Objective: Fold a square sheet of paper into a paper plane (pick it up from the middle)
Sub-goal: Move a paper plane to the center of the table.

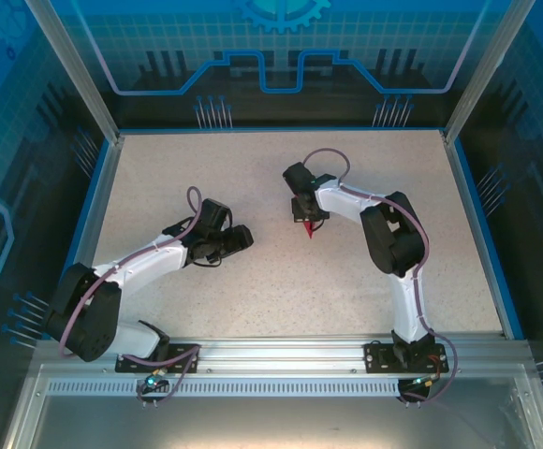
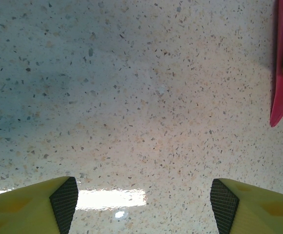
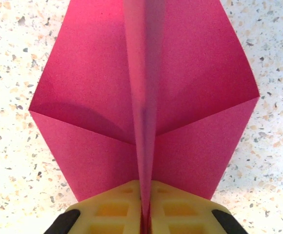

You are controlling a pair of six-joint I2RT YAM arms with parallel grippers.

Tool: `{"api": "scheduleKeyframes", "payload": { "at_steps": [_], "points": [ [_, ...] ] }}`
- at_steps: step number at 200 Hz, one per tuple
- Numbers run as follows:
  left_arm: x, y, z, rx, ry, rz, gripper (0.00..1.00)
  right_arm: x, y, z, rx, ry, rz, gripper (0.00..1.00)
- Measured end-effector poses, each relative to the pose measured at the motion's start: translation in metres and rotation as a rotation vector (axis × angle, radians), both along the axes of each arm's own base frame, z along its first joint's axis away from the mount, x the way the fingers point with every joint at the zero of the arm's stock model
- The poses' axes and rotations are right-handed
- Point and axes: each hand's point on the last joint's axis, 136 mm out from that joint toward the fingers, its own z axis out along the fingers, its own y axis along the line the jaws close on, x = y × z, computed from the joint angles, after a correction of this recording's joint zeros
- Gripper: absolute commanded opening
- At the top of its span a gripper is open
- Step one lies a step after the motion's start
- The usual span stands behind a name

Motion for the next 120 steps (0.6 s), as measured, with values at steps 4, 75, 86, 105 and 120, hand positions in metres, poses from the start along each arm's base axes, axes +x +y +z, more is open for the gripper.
{"api": "scheduleKeyframes", "payload": {
  "at_steps": [4, 75, 86, 105, 120],
  "points": [
    [0.000, 0.000, 0.000, 0.000, 0.000, -0.001, 0.75, 0.000, 0.000, 0.000, 0.000, 0.001, -0.001, 0.13],
    [-0.003, 0.006, -0.002, 0.037, 0.003, -0.005, 0.75, 0.000, 0.008, 0.058, 0.096, -0.085, 0.007, 0.47],
    [-0.003, 0.008, -0.001, 0.046, 0.001, -0.001, 0.75, 0.000, 0.008, 0.082, 0.122, -0.132, 0.012, 0.51],
    [-0.004, 0.014, 0.003, 0.063, -0.006, 0.008, 0.76, -0.003, 0.006, 0.122, 0.168, -0.211, 0.016, 0.60],
    [-0.001, 0.018, 0.009, 0.077, -0.023, 0.014, 0.78, -0.010, 0.001, 0.148, 0.200, -0.267, 0.016, 0.68]
  ]
}}
